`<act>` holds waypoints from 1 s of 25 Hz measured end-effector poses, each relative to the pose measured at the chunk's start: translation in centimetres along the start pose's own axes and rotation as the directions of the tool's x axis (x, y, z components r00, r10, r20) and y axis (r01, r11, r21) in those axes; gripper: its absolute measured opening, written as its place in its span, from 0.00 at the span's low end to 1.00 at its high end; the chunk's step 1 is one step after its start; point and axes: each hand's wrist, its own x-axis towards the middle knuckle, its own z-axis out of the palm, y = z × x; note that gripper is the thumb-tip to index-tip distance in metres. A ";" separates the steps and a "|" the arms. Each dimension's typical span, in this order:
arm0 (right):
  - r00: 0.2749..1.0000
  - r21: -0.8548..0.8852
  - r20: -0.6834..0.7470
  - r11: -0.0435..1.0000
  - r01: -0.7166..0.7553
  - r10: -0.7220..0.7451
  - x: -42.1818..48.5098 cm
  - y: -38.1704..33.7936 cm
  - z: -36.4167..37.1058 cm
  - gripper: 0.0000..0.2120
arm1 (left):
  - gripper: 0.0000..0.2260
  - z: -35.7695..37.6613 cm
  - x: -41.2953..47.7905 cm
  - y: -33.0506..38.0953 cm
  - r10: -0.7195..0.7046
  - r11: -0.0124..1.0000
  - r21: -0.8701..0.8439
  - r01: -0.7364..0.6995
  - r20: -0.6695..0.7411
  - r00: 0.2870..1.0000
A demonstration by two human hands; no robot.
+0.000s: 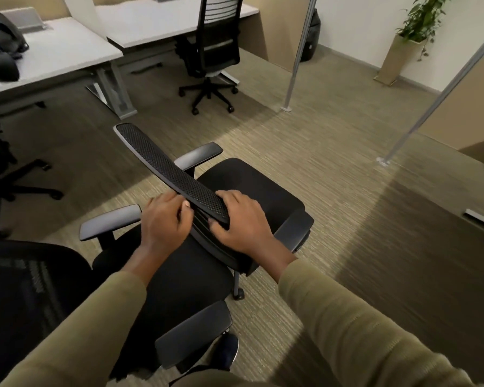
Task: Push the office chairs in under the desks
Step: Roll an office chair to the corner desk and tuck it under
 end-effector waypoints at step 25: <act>0.965 -0.304 0.101 0.931 -0.200 0.240 4.4 1.3 -3.1 0.21 | 0.25 9.4 11.2 -2.5 -0.051 0.974 -0.227 -0.027 -0.330 0.942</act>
